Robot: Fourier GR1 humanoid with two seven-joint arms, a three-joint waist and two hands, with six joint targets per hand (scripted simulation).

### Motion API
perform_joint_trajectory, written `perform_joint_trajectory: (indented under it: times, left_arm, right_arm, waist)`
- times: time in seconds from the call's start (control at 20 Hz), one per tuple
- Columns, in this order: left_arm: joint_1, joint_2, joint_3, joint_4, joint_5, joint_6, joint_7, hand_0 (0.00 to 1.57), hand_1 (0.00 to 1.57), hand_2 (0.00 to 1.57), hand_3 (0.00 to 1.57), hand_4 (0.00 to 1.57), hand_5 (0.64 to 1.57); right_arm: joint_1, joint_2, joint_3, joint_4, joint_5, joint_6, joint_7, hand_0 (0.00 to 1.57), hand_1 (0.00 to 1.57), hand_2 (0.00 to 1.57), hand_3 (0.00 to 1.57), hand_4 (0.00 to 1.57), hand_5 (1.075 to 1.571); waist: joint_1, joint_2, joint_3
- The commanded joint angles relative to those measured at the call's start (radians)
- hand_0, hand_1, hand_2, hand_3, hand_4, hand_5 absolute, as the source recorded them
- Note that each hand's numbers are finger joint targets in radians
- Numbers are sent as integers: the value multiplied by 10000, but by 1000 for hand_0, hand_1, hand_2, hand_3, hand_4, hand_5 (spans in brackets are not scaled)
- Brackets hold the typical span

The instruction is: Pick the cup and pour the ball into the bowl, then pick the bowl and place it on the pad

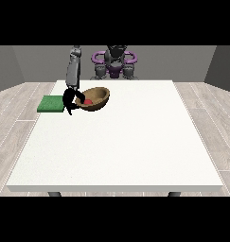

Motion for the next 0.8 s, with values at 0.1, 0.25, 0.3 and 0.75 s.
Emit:
perform_joint_trajectory:
  times: [0.1,0.25,0.3,0.75]
  left_arm:
    - [150,239,181,984,-75,-125,-75,0,0,0,0,1192,1526]
    - [841,166,288,1465,-376,-122,-473,0,0,0,0,1197,1534]
    - [1098,209,449,1719,-559,-83,-903,0,0,0,0,1199,1539]
    - [1754,265,464,1787,-574,-60,-1311,0,0,0,0,1201,1545]
  right_arm:
    - [-355,-1942,707,153,959,-769,3278,1571,1571,1571,1175,1000,1545]
    - [-488,-2293,1127,-108,1165,-615,4726,1571,1571,1571,1042,1026,1556]
    - [-537,-2445,1291,-312,1197,-201,4978,1571,1571,1571,1025,1044,1558]
    - [-1077,-4313,702,-110,905,1197,5839,1571,1571,1571,674,1081,1566]
  waist:
    - [-663,-424,219]
    - [-1033,-1070,236]
    - [-1373,-1097,244]
    - [-1788,-1293,288]
